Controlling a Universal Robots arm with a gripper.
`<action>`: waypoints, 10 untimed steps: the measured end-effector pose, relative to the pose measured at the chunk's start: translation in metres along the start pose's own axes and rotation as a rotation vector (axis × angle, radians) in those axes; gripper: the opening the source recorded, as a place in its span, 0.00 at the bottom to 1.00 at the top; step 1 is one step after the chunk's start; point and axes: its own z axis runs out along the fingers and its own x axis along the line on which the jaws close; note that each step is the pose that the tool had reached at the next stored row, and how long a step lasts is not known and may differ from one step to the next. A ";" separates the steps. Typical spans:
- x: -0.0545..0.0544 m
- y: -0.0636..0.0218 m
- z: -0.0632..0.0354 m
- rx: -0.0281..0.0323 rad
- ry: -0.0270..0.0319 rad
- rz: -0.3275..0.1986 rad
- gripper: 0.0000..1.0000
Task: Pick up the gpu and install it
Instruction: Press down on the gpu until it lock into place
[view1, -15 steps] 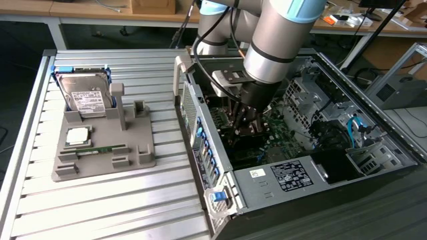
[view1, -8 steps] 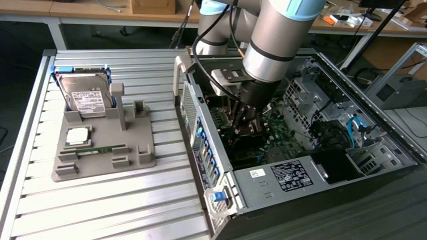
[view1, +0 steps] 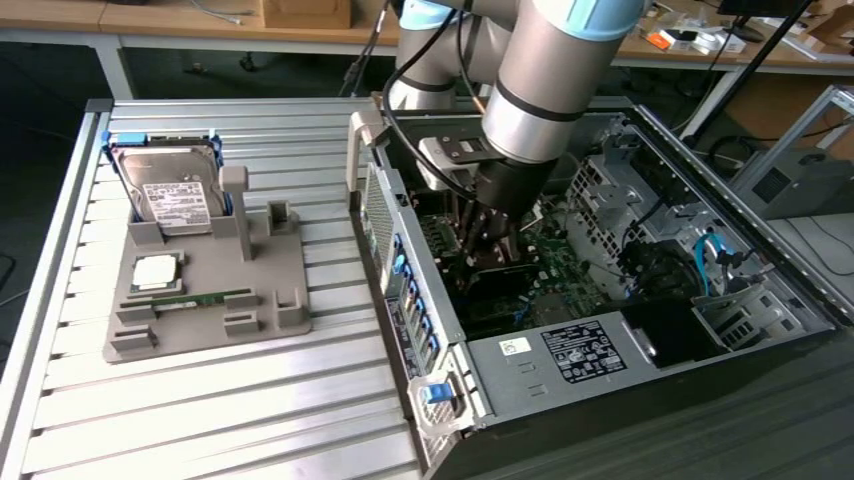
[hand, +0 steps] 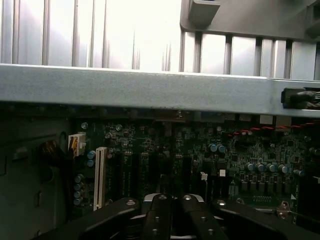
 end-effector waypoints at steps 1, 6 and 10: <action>0.000 0.0003 0.0009 0.0000 -0.0003 0.000 0.11; 0.000 0.0032 0.0030 -0.0002 -0.0004 0.000 0.11; -0.001 0.0043 0.0037 -0.0001 -0.0004 0.000 0.11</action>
